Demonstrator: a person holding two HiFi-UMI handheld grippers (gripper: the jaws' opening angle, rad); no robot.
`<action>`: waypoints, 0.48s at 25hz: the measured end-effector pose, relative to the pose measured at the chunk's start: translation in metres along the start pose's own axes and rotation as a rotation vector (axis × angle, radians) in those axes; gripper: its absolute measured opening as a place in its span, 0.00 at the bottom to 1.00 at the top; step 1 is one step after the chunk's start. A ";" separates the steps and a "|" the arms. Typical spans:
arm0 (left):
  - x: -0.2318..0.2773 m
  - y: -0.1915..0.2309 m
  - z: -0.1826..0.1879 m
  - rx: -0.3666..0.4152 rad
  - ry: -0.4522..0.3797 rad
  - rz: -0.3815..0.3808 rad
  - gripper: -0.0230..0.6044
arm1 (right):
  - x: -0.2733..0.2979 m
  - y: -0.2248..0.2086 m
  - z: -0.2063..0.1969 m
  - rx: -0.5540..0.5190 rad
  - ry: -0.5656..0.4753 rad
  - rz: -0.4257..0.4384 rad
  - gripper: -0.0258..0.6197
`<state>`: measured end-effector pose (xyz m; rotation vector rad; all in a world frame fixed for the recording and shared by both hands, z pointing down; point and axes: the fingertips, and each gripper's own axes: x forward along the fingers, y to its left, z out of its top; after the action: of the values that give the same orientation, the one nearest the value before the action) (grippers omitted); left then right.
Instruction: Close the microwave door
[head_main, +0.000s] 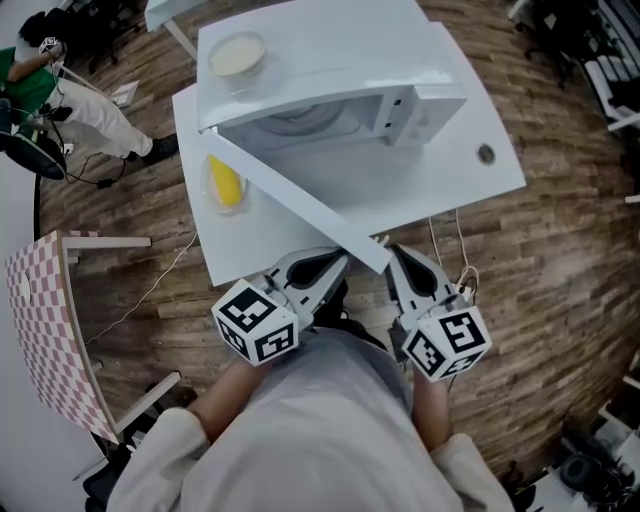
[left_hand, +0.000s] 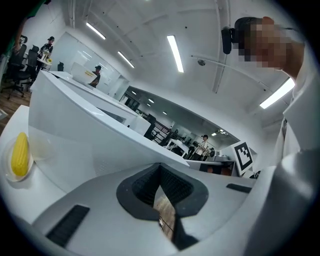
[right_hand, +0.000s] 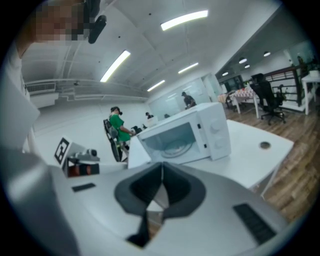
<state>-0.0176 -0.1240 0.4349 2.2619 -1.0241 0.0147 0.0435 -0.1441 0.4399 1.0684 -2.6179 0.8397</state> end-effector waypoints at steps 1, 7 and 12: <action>0.002 -0.001 0.001 0.002 0.004 -0.007 0.06 | 0.001 -0.002 0.001 0.005 -0.003 -0.004 0.08; 0.013 0.003 0.010 0.007 0.013 -0.031 0.06 | 0.006 -0.015 0.010 0.017 -0.014 -0.028 0.08; 0.023 0.006 0.017 0.012 0.023 -0.053 0.06 | 0.011 -0.028 0.019 0.032 -0.025 -0.044 0.08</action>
<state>-0.0097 -0.1520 0.4309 2.2940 -0.9543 0.0245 0.0558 -0.1777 0.4408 1.1477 -2.5994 0.8666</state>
